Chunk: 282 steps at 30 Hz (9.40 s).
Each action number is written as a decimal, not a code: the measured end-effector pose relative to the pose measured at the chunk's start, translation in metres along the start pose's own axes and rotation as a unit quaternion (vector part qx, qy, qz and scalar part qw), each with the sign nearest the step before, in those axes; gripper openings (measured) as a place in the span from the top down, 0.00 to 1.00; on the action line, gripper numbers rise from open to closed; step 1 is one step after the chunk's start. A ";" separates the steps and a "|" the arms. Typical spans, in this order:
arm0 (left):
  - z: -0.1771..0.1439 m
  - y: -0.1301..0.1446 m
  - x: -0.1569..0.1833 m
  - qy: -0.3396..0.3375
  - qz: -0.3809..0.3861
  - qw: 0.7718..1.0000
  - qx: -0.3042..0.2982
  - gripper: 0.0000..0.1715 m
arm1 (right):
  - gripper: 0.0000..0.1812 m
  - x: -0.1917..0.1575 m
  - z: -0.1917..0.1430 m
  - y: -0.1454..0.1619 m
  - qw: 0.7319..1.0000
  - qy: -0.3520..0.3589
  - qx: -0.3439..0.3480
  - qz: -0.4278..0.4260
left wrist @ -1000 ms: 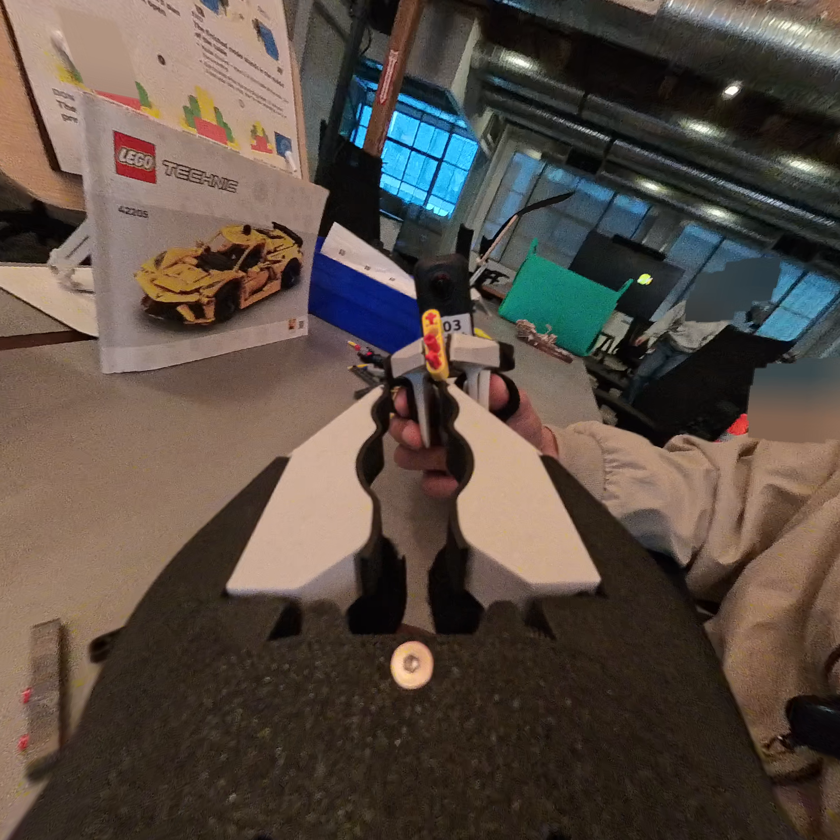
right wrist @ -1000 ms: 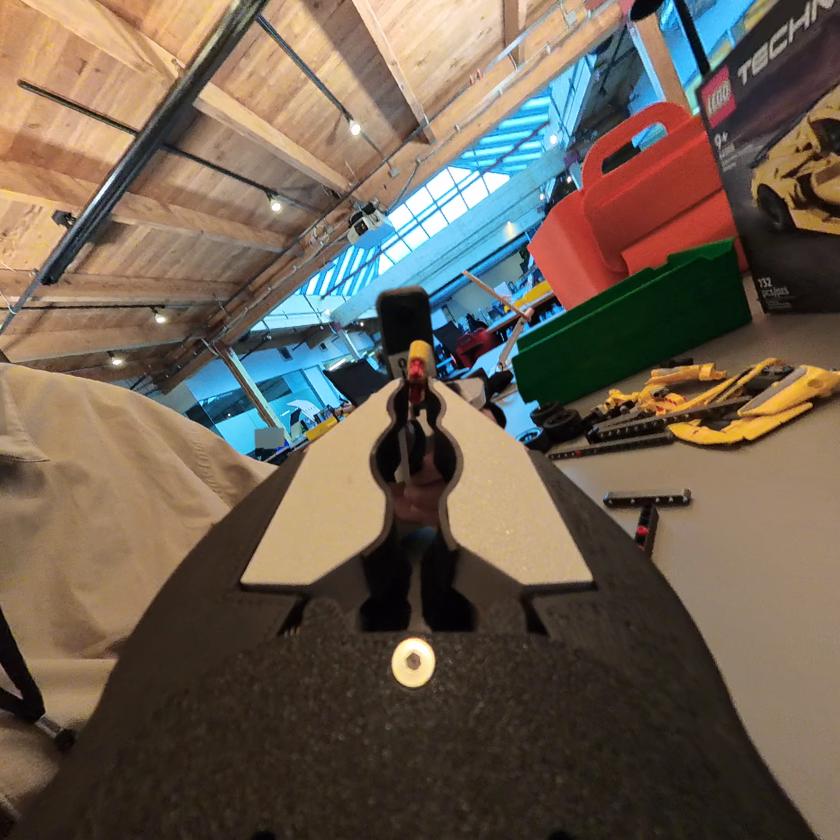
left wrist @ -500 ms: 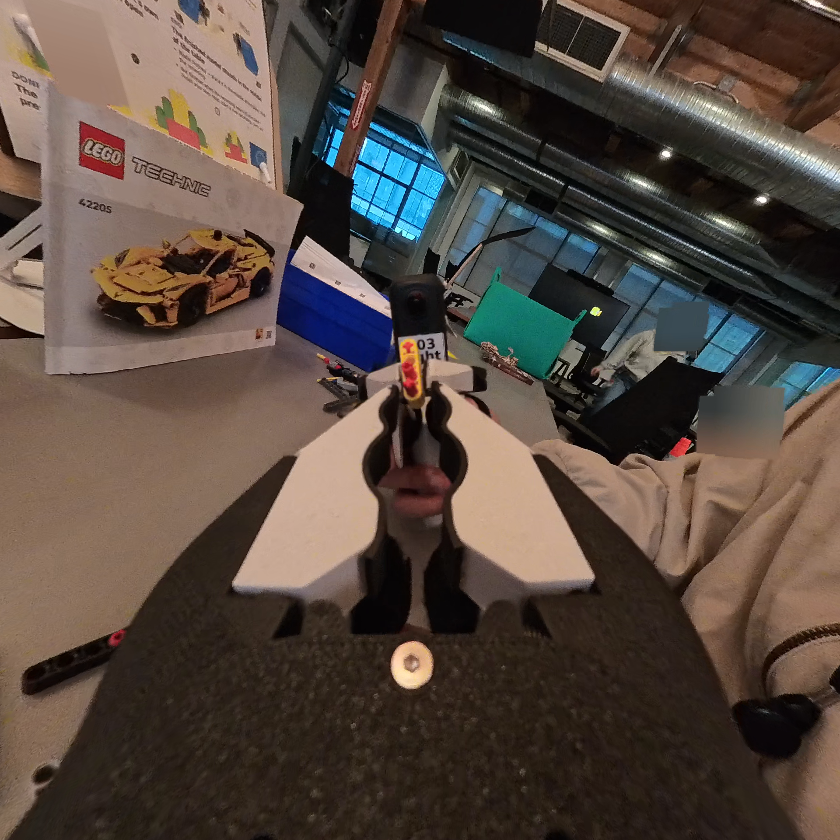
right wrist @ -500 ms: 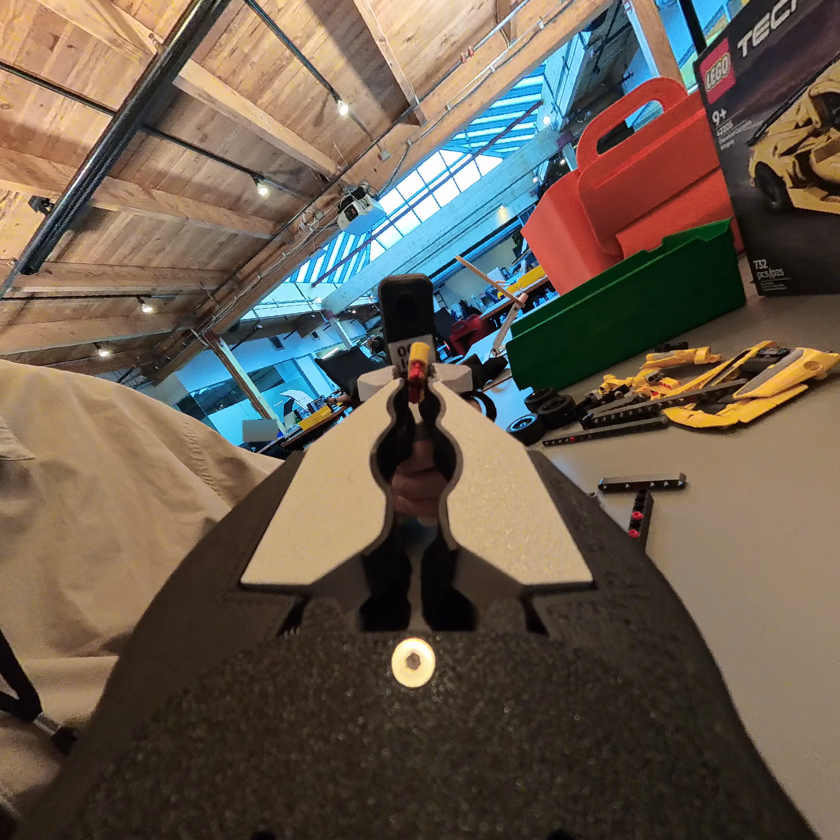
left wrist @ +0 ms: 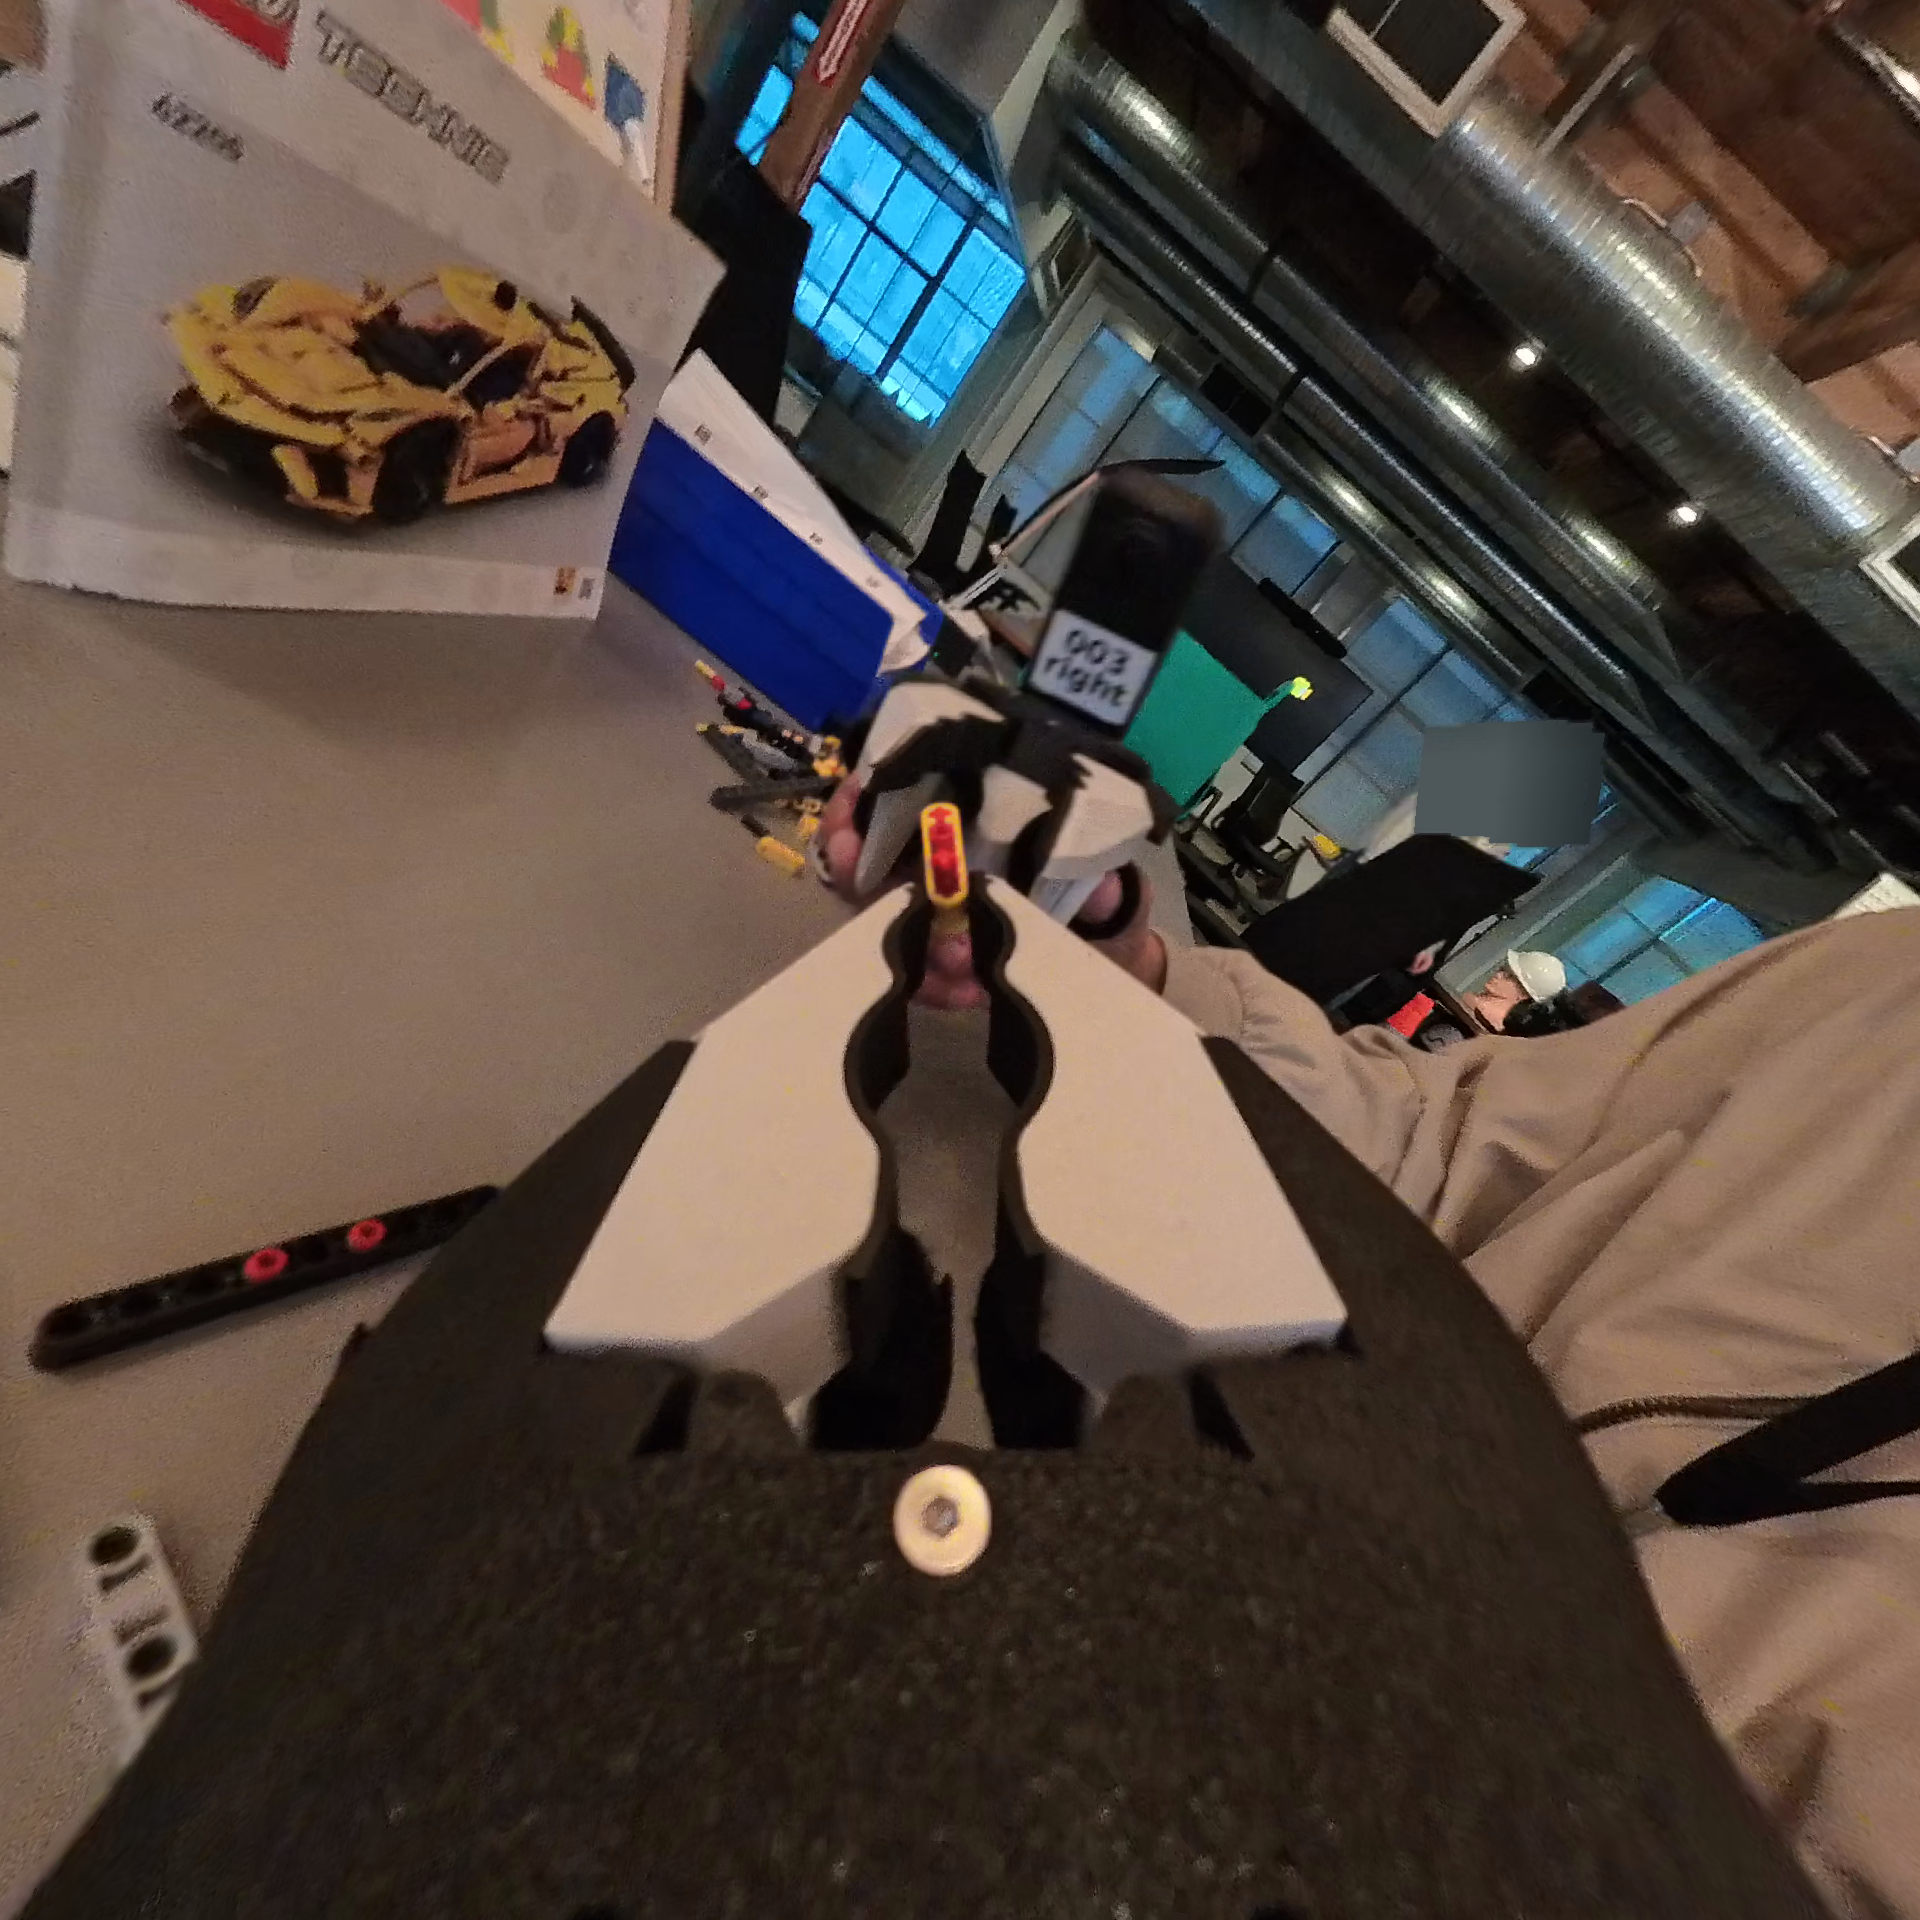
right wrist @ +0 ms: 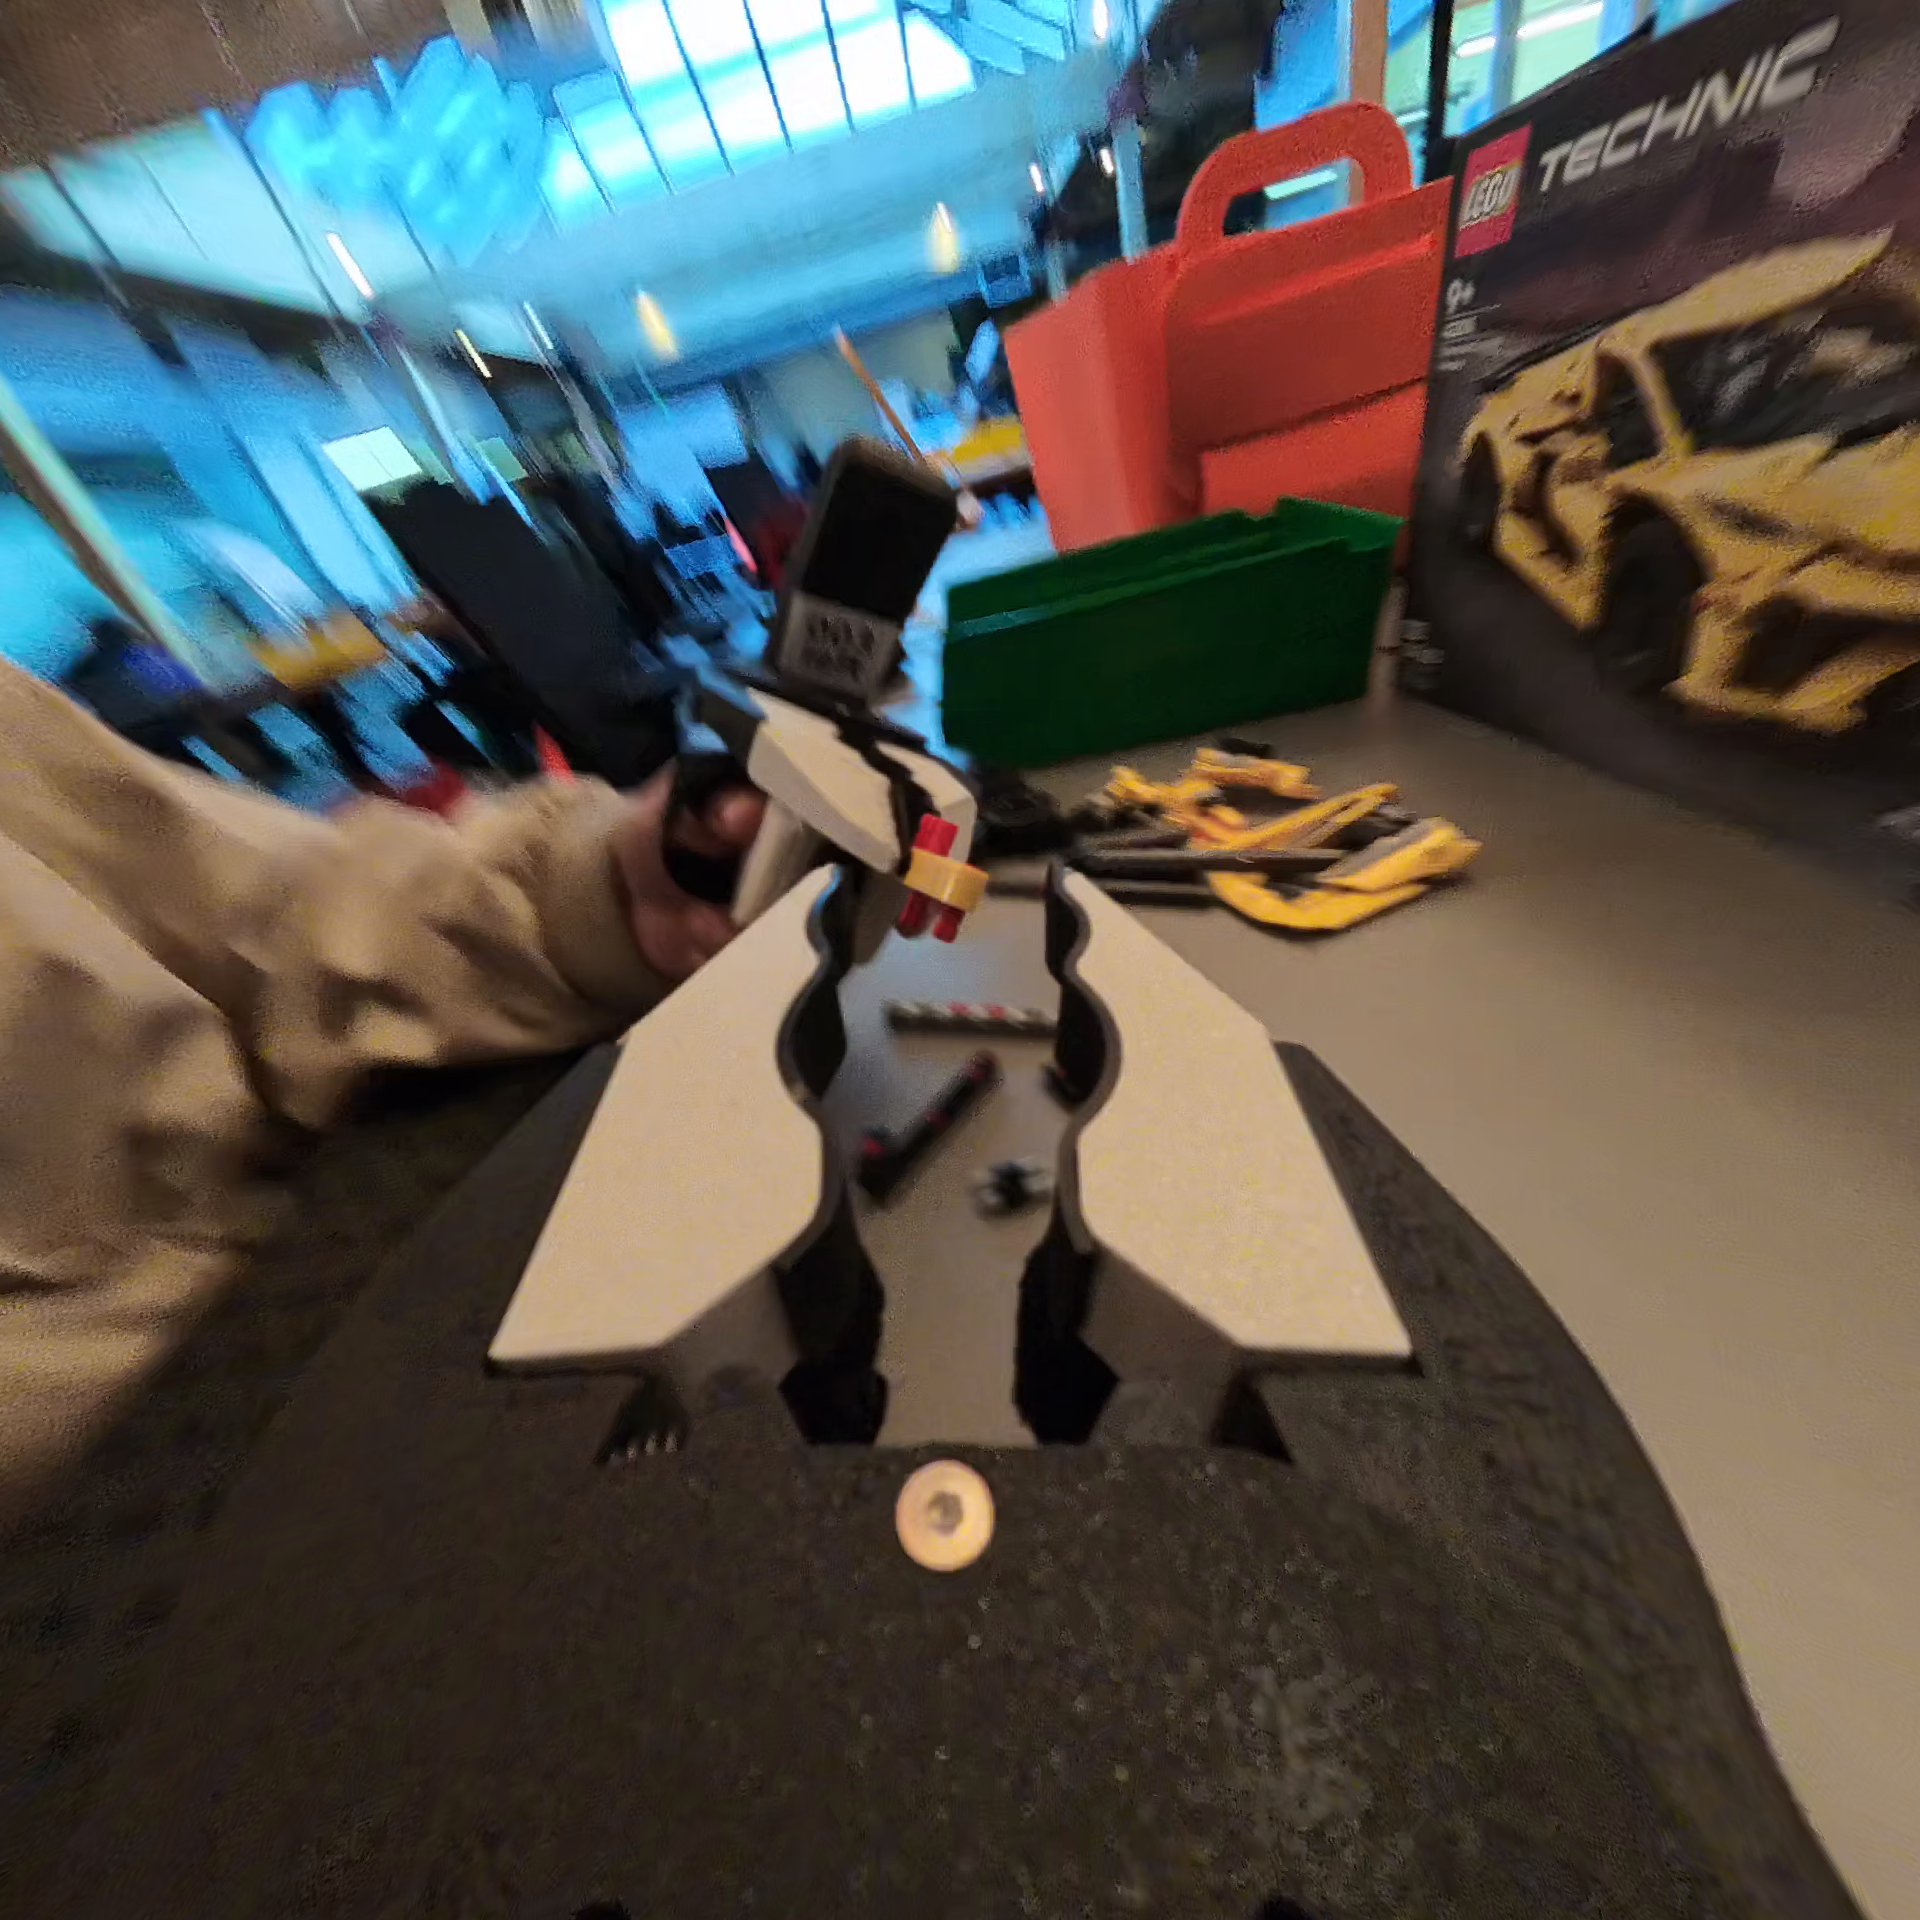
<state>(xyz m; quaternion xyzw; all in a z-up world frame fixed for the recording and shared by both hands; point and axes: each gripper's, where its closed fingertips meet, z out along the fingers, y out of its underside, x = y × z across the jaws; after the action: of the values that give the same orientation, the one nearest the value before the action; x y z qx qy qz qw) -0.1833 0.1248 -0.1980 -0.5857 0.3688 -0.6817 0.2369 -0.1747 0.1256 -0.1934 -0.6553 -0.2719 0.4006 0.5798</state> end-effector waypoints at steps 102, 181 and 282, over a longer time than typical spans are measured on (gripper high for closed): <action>0.010 -0.003 0.020 0.087 -0.101 0.989 0.071 0.96 | 0.92 -0.011 0.003 0.001 0.950 0.095 -0.018 -0.296; 0.033 0.073 0.050 0.013 0.304 0.941 -0.149 0.96 | 0.97 -0.063 -0.050 0.046 0.965 -0.106 -0.238 0.014; 0.014 0.021 0.057 0.065 0.154 0.986 -0.021 0.90 | 0.97 -0.062 -0.005 0.013 0.981 -0.130 -0.058 0.134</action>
<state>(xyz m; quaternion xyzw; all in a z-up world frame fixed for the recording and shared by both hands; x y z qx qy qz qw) -0.1839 0.0657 -0.1787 -0.4812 0.4834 -0.6657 0.3028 -0.2048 0.0696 -0.1932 -0.6608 -0.2776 0.5398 0.4415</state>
